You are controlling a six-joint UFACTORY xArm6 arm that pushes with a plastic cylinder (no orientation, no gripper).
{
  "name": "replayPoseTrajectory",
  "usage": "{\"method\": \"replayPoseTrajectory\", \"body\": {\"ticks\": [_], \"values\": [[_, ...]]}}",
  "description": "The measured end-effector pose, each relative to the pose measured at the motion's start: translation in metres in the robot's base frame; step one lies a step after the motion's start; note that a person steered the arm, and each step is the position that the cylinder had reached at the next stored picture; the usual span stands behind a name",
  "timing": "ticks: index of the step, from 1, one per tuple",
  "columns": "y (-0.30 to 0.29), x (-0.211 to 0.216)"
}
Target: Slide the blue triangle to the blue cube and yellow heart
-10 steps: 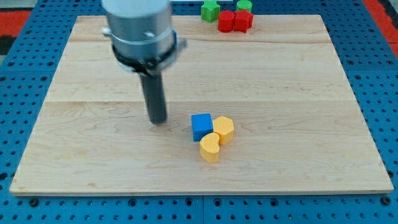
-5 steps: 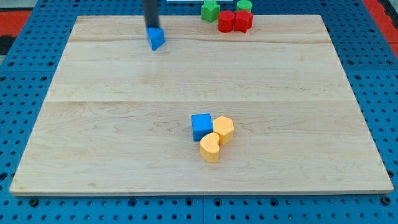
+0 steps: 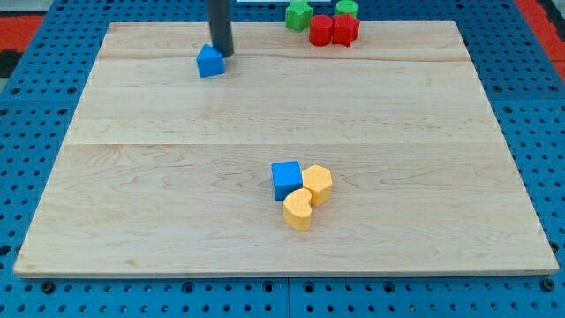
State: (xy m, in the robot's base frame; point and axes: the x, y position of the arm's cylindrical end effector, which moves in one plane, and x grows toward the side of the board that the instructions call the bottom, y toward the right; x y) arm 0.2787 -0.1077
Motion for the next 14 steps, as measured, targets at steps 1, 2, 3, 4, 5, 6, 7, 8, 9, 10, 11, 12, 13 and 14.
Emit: {"method": "replayPoseTrajectory", "body": {"ticks": [1,2,3,4,5,6,7,8,9,10,11,12,13,14], "values": [[-0.011,0.03],[-0.053,0.024],[-0.065,0.019],[-0.07,0.044],[-0.07,0.078],[-0.066,0.107],[-0.037,0.112],[-0.034,0.143],[-0.034,0.167],[-0.026,0.183],[-0.022,0.204],[-0.011,0.225],[0.007,0.248],[0.01,0.272]]}}
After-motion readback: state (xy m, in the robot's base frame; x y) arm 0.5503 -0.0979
